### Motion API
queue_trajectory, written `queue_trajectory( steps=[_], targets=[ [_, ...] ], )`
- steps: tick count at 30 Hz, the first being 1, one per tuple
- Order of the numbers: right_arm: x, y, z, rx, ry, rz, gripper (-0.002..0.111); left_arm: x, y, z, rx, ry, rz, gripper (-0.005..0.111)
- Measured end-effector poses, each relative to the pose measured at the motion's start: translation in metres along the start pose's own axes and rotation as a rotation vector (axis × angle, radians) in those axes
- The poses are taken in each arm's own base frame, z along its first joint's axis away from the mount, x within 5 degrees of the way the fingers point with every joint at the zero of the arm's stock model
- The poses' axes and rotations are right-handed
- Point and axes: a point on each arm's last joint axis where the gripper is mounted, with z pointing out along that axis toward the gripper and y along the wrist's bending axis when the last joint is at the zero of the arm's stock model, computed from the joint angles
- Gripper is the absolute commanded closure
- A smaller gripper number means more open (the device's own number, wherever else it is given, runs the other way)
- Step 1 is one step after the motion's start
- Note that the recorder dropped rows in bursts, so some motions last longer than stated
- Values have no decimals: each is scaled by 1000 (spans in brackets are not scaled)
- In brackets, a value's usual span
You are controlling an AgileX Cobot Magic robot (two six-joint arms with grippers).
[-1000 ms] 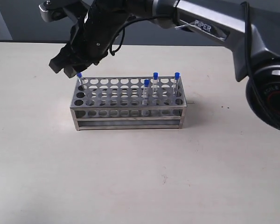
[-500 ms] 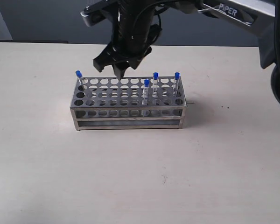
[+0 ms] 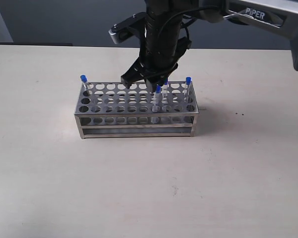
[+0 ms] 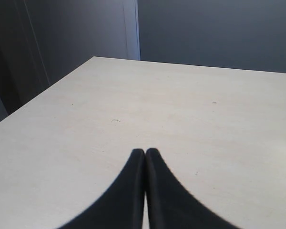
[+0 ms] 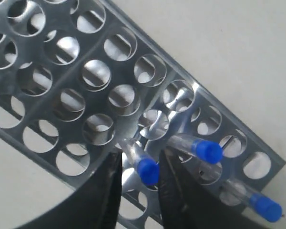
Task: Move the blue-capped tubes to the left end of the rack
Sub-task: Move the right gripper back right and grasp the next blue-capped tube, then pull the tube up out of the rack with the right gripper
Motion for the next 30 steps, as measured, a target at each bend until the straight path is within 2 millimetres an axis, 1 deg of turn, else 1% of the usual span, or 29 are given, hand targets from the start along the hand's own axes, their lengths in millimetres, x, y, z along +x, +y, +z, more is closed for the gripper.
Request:
queue_trajectory(
  steps=[5, 8, 17, 24, 25, 28, 30],
  targets=[
    [5, -2, 9, 11, 20, -3, 82, 0, 0, 0, 0, 0, 0, 106],
    [7, -2, 12, 10, 27, -4, 82, 0, 0, 0, 0, 0, 0, 106],
    [1, -3, 12, 19, -34, -6, 82, 0, 0, 0, 0, 0, 0, 106],
    [0, -2, 25, 19, -17, -8, 83, 0, 0, 0, 0, 0, 0, 106],
    [0, -2, 26, 18, -15, -8, 85, 0, 0, 0, 0, 0, 0, 106],
    [1, -2, 28, 18, -12, -6, 108, 0, 0, 0, 0, 0, 0, 106],
    [0, -1, 28, 6, -18, 3, 108, 0, 0, 0, 0, 0, 0, 106]
  ],
)
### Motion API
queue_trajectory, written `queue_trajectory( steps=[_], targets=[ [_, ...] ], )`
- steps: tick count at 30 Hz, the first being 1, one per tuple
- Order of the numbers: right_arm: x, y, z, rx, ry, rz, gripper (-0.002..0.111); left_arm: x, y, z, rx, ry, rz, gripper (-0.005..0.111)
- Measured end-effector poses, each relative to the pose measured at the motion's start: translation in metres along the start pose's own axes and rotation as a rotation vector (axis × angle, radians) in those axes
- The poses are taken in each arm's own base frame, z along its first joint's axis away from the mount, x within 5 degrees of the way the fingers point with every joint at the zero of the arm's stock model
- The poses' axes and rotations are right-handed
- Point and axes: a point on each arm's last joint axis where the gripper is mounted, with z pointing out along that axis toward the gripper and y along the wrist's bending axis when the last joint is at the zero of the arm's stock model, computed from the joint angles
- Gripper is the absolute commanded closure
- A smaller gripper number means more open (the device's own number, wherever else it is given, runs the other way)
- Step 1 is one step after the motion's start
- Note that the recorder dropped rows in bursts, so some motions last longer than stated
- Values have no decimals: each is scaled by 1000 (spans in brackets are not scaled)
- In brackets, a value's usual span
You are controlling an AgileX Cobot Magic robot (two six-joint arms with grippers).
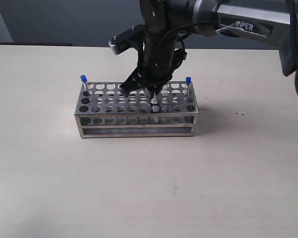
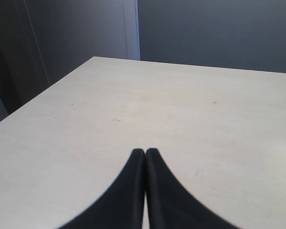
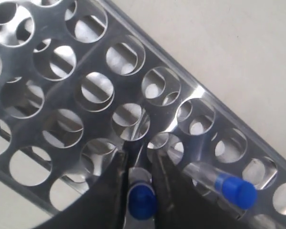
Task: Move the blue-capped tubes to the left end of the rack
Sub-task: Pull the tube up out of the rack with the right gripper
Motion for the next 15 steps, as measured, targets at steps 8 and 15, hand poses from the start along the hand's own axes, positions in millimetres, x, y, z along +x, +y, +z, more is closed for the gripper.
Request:
queue_trajectory(
  steps=[8, 15],
  targets=[
    [-3, -3, -58, 18, -158, 6, 109, 0, 0, 0, 0, 0, 0, 106],
    [-16, 6, -100, -65, -434, -70, 109, 0, 0, 0, 0, 0, 0, 106]
  ],
)
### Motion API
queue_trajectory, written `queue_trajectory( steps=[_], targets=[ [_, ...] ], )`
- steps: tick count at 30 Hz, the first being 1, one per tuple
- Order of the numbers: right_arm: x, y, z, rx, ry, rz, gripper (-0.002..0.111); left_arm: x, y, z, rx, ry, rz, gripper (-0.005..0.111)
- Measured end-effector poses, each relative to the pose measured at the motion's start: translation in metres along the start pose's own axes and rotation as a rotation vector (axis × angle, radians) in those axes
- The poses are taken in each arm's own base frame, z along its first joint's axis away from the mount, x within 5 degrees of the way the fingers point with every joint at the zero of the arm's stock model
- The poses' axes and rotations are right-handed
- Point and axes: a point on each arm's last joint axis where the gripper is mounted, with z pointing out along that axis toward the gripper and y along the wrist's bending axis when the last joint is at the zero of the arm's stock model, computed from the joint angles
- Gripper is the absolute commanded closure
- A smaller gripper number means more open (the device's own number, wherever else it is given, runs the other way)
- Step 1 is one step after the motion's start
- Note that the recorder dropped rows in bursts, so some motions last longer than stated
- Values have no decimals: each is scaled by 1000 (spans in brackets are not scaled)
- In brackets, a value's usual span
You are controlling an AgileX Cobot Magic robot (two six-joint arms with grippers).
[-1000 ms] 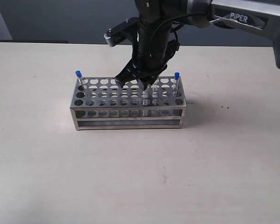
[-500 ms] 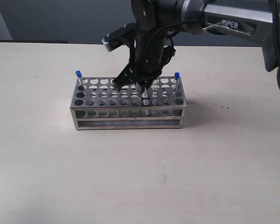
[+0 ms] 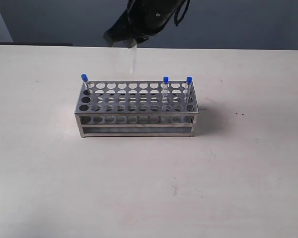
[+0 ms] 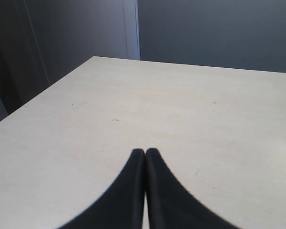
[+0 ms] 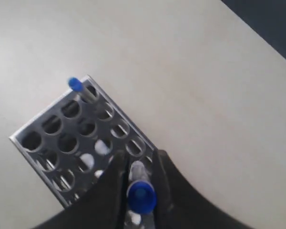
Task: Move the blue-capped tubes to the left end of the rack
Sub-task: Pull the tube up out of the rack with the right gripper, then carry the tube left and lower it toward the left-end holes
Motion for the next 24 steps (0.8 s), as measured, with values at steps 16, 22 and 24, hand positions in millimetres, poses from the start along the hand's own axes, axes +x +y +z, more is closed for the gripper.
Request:
queue_trajectory(
  steps=[16, 22, 24],
  targets=[
    [-33, 51, 67, -110, -30, -142, 109, 0, 0, 0, 0, 0, 0, 106],
    [-33, 51, 75, -114, -17, -139, 109, 0, 0, 0, 0, 0, 0, 106],
    [-31, 51, 79, -115, -10, -138, 109, 0, 0, 0, 0, 0, 0, 106]
  ],
)
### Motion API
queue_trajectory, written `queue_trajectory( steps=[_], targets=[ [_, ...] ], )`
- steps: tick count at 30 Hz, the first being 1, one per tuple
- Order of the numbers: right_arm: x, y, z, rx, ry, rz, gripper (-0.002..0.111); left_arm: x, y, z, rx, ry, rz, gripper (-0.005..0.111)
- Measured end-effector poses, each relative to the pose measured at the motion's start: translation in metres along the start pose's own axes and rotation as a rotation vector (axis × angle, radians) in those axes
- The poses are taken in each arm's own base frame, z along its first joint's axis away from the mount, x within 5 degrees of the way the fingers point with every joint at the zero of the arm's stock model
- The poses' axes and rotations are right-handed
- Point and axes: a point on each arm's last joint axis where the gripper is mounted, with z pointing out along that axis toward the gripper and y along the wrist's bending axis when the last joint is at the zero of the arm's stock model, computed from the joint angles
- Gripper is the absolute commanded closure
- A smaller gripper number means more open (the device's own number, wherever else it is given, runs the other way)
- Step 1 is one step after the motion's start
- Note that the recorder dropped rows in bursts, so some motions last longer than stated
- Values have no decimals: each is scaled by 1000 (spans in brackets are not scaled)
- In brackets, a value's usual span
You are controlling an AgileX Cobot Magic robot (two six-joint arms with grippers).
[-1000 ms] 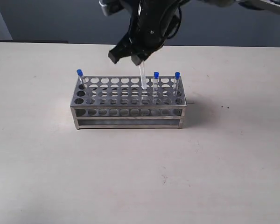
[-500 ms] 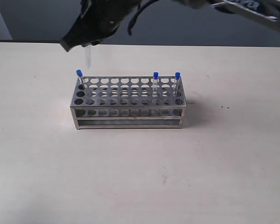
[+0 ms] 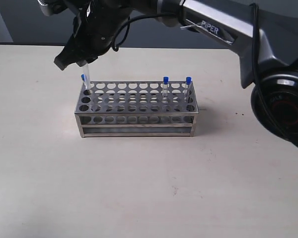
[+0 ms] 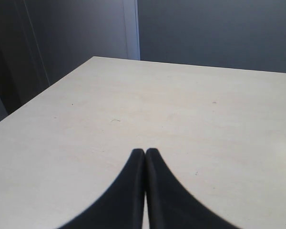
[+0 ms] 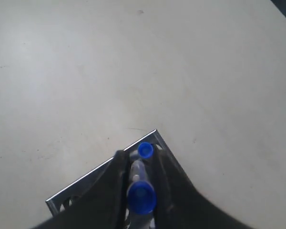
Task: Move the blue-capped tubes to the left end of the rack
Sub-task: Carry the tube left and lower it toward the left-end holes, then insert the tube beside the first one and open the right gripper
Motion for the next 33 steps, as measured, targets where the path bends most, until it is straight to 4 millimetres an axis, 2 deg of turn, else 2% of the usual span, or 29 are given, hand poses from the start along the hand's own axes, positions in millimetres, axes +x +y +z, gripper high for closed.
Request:
queue_trajectory(
  steps=[10, 30, 33],
  targets=[
    [0, -2, 13, 1, -22, 10, 109, 0, 0, 0, 0, 0, 0, 106],
    [5, 3, 5, -36, 54, 28, 109, 0, 0, 0, 0, 0, 0, 106],
    [12, 6, 14, -54, 107, 29, 109, 0, 0, 0, 0, 0, 0, 106]
  ],
)
